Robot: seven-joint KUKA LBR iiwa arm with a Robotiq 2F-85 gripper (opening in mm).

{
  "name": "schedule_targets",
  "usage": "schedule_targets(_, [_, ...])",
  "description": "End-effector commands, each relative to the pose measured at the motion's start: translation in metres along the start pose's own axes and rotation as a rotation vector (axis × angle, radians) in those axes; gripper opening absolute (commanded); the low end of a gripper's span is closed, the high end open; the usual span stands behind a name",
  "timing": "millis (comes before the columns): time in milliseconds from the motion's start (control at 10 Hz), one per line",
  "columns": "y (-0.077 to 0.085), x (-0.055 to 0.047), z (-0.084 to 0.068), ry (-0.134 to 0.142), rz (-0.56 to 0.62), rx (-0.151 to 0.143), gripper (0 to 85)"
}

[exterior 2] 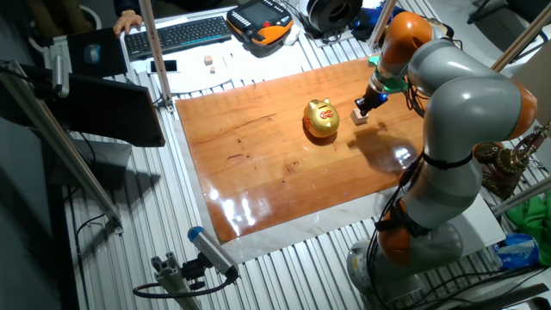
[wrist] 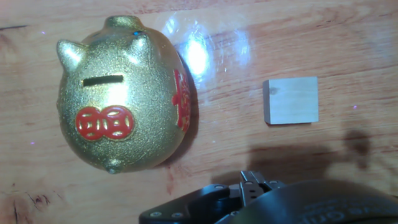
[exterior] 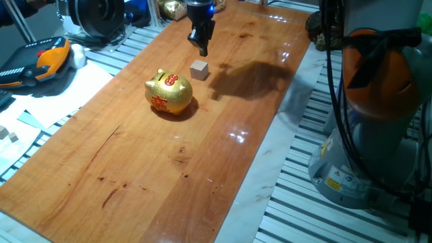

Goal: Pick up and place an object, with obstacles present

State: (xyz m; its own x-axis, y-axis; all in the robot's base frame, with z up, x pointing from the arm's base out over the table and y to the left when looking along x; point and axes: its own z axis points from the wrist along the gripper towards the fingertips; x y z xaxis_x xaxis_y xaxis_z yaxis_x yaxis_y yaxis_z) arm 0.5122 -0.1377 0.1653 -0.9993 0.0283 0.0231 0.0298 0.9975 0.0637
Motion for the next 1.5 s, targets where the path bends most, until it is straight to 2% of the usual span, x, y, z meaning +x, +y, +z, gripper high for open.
schedule_targets(0, [0.0008,-0.0007,0.0009,0.0,0.002,0.0,0.0])
schedule_targets(300, [0.0015,-0.0018,0.0026,-0.016,0.003,0.007,0.0])
schedule_targets(400, [0.0015,-0.0018,0.0026,-0.003,0.011,-0.008,0.0])
schedule_targets(500, [0.0015,-0.0018,0.0026,0.009,0.029,-0.006,0.0])
schedule_targets(700, [0.0015,-0.0018,0.0026,-0.015,0.057,-0.001,0.0])
schedule_targets(800, [0.0015,-0.0018,0.0026,-0.016,0.063,0.007,0.0])
schedule_targets(900, [0.0015,-0.0018,0.0026,-0.002,0.085,0.012,0.0])
schedule_targets(1000, [0.0015,-0.0018,0.0026,-0.014,0.099,0.022,0.0])
schedule_targets(1200, [0.0015,-0.0018,0.0026,-0.023,0.124,-0.007,0.0])
schedule_targets(1300, [0.0015,-0.0018,0.0026,-0.027,0.125,0.011,0.0])
schedule_targets(1400, [0.0015,-0.0018,0.0026,-0.021,0.117,0.009,0.0])
